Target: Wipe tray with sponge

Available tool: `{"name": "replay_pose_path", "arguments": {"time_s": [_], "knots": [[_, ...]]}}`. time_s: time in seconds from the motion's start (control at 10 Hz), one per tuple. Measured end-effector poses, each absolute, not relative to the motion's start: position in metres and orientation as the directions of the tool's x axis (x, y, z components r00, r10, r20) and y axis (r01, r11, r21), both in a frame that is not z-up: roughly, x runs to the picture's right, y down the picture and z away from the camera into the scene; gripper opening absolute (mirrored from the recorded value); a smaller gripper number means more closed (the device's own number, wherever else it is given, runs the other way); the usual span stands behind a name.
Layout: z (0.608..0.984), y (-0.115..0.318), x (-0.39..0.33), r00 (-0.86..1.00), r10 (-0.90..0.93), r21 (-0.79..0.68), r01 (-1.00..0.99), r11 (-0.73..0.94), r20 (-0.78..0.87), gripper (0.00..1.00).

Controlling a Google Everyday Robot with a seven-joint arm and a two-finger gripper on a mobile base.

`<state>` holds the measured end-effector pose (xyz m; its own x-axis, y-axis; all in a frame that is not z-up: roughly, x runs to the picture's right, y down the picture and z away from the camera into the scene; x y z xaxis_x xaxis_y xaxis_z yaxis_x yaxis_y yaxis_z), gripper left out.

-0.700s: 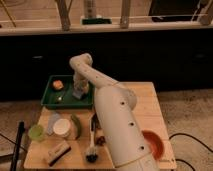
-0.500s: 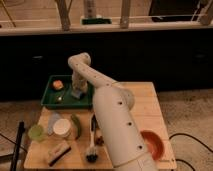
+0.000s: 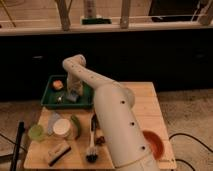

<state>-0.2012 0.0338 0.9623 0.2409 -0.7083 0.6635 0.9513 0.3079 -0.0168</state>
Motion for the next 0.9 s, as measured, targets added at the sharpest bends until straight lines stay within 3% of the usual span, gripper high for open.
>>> {"name": "replay_pose_path", "arguments": {"time_s": [0.5, 0.9], "knots": [[0.963, 0.037, -0.164, 0.284, -0.693, -0.092, 0.949, 0.3, 0.662, 0.0], [0.986, 0.01, -0.157, 0.342, -0.705, -0.133, 0.933, 0.335, 0.622, 0.0]]}}
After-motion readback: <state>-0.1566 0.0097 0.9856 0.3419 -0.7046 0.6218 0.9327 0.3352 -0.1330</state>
